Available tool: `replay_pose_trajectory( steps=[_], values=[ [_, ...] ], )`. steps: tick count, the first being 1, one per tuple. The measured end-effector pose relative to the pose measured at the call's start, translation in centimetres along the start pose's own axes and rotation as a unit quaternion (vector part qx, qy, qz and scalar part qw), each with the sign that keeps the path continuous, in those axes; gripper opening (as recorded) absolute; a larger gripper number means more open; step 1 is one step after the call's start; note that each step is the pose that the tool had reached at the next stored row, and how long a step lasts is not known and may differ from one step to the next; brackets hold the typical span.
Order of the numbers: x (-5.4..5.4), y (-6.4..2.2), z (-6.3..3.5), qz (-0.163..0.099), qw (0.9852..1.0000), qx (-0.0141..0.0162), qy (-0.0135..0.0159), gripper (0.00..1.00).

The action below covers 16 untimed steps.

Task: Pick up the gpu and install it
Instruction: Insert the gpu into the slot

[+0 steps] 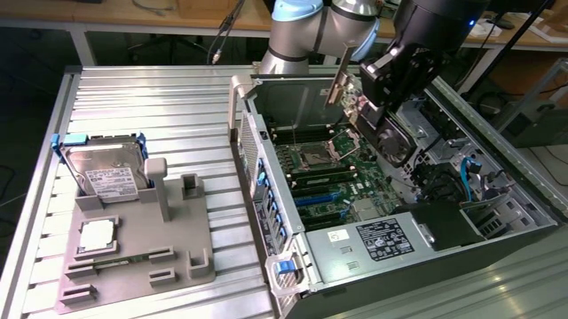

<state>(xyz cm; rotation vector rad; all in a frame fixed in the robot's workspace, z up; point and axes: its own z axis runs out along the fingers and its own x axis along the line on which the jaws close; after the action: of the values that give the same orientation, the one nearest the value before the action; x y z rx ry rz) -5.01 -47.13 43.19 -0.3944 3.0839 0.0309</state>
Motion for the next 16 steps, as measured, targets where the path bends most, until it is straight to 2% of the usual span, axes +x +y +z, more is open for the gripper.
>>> replay_pose_trajectory(
  steps=[9, 12, 16],
  values=[
    [0.0, 0.0, 0.0, -0.041, 0.9992, -0.0014, 0.0006, 0.27],
    [0.0, 0.0, 0.0, -0.056, 0.9984, -0.0019, 0.0009, 0.27],
    [0.0, 0.0, 0.0, -0.08, 0.9968, -0.0028, 0.0012, 0.27]
  ],
)
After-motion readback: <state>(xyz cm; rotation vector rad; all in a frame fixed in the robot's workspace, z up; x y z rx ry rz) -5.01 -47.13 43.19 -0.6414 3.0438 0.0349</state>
